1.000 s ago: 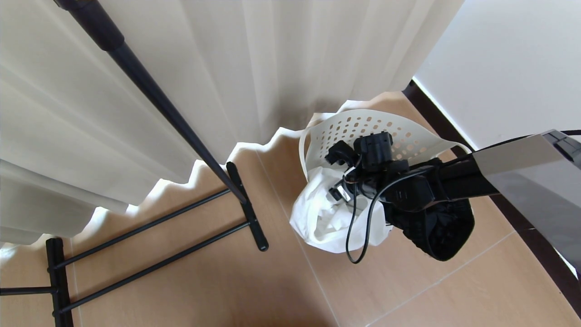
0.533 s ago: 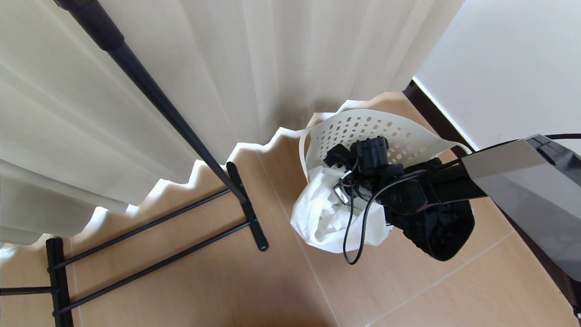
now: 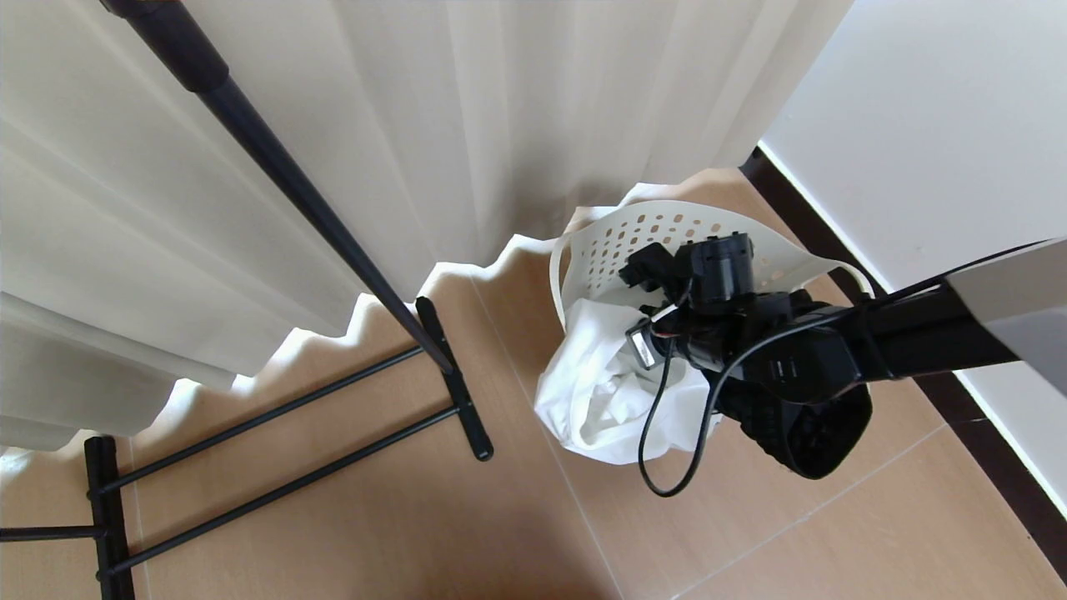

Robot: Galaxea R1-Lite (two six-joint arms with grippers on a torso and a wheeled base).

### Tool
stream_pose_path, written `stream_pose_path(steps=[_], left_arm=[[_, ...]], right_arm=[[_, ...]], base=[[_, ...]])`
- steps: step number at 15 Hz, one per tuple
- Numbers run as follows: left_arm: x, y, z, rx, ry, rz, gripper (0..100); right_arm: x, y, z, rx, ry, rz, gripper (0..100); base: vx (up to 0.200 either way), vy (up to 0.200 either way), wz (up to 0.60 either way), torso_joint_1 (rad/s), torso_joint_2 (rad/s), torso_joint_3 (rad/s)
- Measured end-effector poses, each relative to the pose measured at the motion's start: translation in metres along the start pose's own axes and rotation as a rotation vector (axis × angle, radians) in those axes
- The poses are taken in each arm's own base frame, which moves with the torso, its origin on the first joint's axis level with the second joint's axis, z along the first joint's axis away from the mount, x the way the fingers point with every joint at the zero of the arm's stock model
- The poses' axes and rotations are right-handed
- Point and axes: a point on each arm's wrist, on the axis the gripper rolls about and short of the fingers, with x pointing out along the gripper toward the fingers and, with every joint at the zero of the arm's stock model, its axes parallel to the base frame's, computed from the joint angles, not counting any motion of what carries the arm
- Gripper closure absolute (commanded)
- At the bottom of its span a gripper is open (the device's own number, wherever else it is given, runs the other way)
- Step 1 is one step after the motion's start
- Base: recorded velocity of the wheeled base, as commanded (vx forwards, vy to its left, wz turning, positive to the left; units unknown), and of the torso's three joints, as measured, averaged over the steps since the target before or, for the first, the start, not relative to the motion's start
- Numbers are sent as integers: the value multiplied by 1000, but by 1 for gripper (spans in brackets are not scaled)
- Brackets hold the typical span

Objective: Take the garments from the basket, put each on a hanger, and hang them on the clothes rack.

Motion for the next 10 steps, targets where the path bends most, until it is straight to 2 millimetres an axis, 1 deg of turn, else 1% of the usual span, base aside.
stream_pose_path(steps=[3,4,6,8,9,10], left_arm=[[0,0,0,2,0,-1,0],[0,0,0,3,1,-1,0],[0,0,0,3,0,0,0],[0,0,0,3,1,-1,0],[0,0,0,3,1,-1,0],[0,0,0,3,1,-1,0]], right_arm=[[-63,-2,5,27,-81,25,100],[-87,-1,5,29,-114,42,100],[-132,4,6,32,-184,89,100],[-176,14,3,39,-257,168,100],[-194,16,0,40,-285,203,100],[-207,16,-4,42,-304,226,100]], base=[[0,0,0,0,0,0],[0,0,0,0,0,0],[0,0,0,0,0,0],[0,0,0,0,0,0],[0,0,0,0,0,0],[0,0,0,0,0,0]])
